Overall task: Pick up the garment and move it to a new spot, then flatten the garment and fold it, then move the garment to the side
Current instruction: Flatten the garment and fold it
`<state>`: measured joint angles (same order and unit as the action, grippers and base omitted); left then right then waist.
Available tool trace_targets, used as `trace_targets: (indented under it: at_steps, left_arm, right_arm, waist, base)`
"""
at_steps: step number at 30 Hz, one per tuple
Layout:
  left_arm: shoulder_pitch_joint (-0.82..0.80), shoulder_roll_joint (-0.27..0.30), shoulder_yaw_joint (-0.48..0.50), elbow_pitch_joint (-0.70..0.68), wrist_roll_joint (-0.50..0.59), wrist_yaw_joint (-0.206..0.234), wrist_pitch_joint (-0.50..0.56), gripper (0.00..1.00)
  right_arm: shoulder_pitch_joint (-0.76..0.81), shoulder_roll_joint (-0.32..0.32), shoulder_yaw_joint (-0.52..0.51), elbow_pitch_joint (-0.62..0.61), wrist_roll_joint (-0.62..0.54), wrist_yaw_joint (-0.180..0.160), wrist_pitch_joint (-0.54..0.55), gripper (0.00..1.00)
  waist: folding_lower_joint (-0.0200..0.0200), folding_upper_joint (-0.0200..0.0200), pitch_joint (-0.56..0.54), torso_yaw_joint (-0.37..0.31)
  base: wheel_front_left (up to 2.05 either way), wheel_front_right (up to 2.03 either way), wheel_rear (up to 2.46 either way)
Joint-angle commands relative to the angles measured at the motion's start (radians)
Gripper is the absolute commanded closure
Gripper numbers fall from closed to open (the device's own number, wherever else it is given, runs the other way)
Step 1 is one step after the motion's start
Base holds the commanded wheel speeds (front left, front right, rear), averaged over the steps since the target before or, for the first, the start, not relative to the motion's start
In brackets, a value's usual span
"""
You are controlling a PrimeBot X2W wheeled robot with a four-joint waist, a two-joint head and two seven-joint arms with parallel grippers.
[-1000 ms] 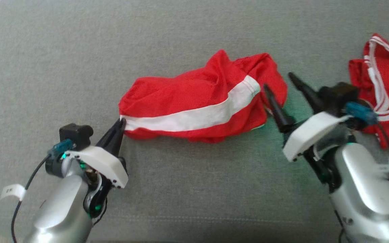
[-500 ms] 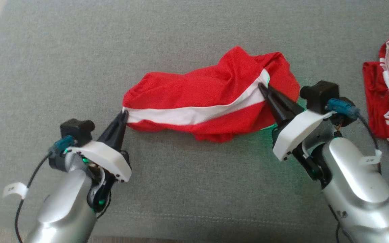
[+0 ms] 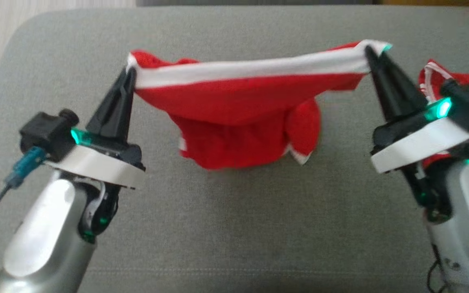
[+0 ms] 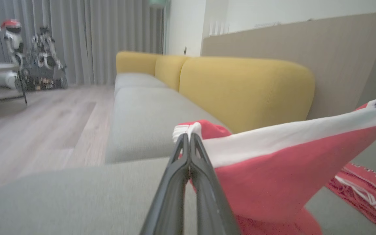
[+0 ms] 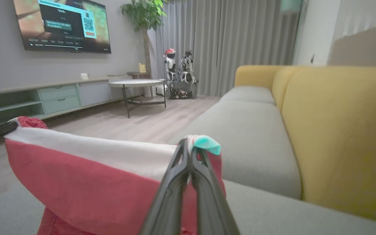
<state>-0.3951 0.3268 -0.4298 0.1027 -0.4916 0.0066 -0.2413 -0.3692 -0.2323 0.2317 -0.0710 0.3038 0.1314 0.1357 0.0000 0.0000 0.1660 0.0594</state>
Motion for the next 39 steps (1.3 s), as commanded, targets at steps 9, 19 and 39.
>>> trace_targets:
  at_steps: [9, 19, 39]
  left_arm:
    - [-0.080, 0.092, 0.094, -0.329, 0.034, 0.074, 0.089, 1.00]
    - [-0.046, 0.122, 0.108, -0.451, 0.026, 0.113, 0.163, 1.00]
    - [-0.504, 0.017, 0.092, 0.040, -0.030, -0.005, 0.126, 1.00]
  right_arm:
    - [0.025, 0.000, -0.104, -0.274, -0.034, -0.001, 0.092, 1.00]
    - [0.072, 0.019, -0.161, -0.381, -0.038, -0.001, 0.155, 1.00]
    - [-0.446, 0.054, -0.094, 0.072, 0.093, -0.001, 0.044, 1.00]
  waist:
    - [0.0000, 0.0000, -0.086, -0.043]
    - [0.0000, 0.0000, -0.107, -0.059]
    - [0.0000, 0.0000, 0.071, -0.052]
  base:
    - [0.00, 0.00, 0.00]
    - [0.00, 0.00, 0.00]
    - [0.00, 0.00, 0.00]
